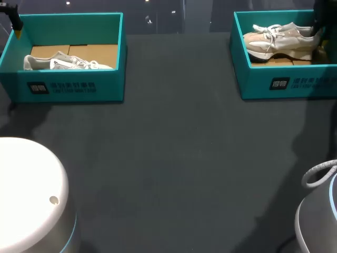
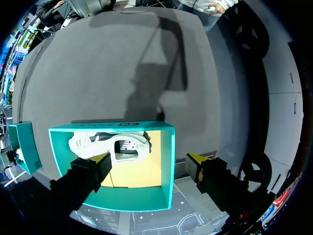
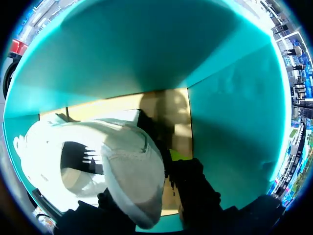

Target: Take the shoe out of the shoebox, open the shoe tongue, remove and reinsert the insole, then place the shoe into the shoebox

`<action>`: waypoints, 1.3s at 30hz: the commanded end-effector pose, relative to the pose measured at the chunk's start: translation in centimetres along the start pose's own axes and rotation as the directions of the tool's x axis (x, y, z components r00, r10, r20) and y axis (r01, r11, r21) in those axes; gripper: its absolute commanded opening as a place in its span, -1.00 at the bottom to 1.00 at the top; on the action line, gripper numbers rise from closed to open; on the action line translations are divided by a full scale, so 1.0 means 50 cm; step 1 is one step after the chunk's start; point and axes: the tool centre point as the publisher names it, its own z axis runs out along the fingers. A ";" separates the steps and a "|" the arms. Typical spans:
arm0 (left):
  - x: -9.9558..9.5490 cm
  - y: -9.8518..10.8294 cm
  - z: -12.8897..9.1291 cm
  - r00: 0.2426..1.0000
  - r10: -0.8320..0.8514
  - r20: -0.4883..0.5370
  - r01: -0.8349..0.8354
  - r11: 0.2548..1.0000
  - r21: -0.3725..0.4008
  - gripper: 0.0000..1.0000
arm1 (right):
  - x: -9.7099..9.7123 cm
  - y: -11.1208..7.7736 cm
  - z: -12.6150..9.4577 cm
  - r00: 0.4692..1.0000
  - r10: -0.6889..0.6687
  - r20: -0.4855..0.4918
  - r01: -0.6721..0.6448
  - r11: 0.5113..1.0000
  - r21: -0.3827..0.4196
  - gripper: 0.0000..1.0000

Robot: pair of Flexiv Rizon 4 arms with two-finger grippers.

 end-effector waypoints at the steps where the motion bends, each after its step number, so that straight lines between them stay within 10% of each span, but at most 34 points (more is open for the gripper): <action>1: 0.000 0.000 -0.001 1.000 0.001 -0.002 -0.001 1.000 0.000 1.00 | 0.004 0.014 0.001 1.000 0.002 0.000 -0.002 0.999 0.036 -1.00; 39: 0.000 0.000 -0.001 1.000 0.001 -0.002 -0.001 1.000 0.000 1.00 | 0.012 -0.014 -0.207 0.977 0.017 0.212 0.005 0.995 -0.103 -1.00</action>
